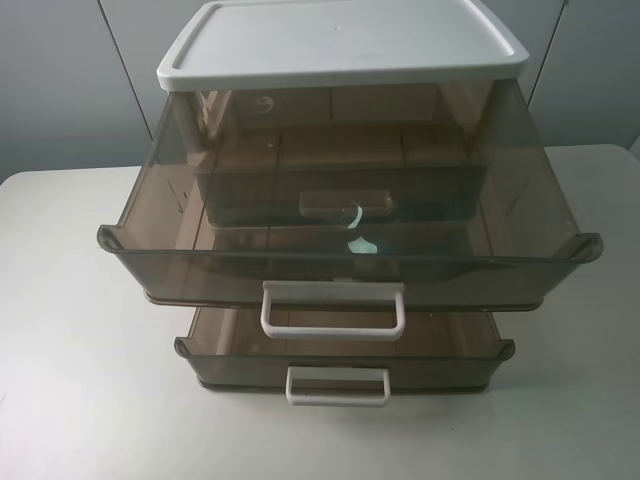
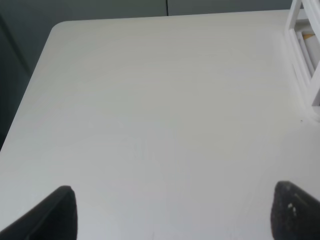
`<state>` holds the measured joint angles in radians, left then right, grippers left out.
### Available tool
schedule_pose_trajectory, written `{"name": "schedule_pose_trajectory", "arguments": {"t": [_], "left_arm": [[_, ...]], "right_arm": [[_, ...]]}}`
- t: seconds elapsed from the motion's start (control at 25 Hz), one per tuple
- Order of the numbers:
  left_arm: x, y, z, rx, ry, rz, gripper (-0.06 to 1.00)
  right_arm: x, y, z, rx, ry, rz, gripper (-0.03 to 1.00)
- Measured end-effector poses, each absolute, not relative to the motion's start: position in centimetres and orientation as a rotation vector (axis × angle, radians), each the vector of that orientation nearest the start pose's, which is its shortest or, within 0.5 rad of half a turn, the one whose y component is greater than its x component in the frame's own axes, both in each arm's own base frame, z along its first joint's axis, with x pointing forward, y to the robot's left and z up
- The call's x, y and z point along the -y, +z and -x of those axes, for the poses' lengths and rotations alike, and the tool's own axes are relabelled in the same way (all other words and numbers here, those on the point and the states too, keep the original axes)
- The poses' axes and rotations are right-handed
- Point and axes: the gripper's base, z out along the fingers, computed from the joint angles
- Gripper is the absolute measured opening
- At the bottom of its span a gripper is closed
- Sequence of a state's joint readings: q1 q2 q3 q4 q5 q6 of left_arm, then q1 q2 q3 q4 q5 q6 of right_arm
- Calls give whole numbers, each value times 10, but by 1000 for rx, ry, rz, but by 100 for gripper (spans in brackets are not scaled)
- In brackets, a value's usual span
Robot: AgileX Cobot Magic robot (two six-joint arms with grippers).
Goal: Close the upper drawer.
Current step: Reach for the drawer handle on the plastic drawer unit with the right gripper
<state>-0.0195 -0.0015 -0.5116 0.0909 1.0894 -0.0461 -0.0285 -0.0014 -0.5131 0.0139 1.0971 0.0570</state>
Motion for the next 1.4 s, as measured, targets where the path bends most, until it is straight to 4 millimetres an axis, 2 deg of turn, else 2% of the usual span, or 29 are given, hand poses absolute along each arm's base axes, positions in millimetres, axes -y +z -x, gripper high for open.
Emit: {"name": "schedule_pose_trajectory", "arguments": {"t": [0.72,0.88,1.04,1.24,1.4], "left_arm": [[-7,278,8,-2057,68,34,74],[-7,278,8,-2057,68,34,74],[-7,278,8,-2057,68,34,74],[-7,278,8,-2057,68,34,74],[-7,278,8,-2057,68,34,74]], "right_arm": [[-1,280,7,-2059,57,-125,68],[-1,305,0,-2046,86,-169,68],[-3,342,-19,-2068,86,-121,68],[-16,385,-60,-2110,169,115,68],[-27,397,-96,-2139,236,356,67]]}}
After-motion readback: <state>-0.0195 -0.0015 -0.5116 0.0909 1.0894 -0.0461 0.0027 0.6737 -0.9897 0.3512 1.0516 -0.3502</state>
